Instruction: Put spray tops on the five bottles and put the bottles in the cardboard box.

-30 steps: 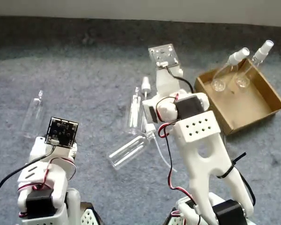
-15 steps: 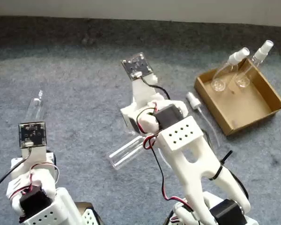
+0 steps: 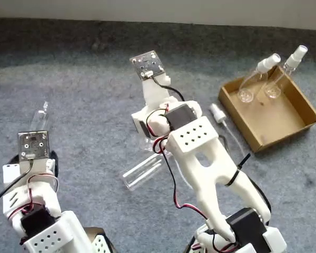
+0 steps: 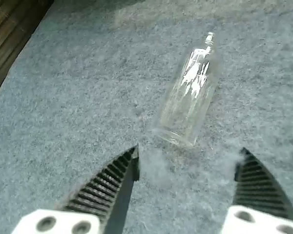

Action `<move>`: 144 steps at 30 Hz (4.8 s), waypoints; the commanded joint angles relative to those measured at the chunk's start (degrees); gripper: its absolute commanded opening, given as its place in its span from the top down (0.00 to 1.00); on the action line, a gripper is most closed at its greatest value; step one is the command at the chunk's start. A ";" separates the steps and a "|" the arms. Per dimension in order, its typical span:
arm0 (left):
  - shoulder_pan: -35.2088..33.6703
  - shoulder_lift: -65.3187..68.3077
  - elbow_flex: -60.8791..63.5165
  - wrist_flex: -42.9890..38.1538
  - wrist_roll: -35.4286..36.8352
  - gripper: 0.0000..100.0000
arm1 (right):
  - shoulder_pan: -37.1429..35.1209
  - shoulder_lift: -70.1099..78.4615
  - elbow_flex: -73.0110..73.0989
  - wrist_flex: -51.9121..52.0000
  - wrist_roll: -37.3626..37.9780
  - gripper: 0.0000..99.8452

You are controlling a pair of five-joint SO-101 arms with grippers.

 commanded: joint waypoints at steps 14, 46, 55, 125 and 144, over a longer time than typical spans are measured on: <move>1.89 51.91 -34.15 -7.03 -1.14 0.70 | 1.36 -21.93 13.14 0.40 -0.26 0.71; 7.60 110.20 -73.36 -1.85 -1.41 0.70 | 9.89 -46.29 32.04 0.31 -0.26 0.71; 12.62 112.04 -79.52 15.03 -5.01 0.70 | 10.07 -46.73 32.13 0.31 -0.26 0.71; 24.48 98.33 -84.00 30.95 13.71 0.89 | 5.49 21.05 -14.11 -1.89 -11.78 0.71; 13.58 98.42 -83.56 30.86 10.02 0.89 | 2.86 55.25 -52.35 12.79 -16.62 0.71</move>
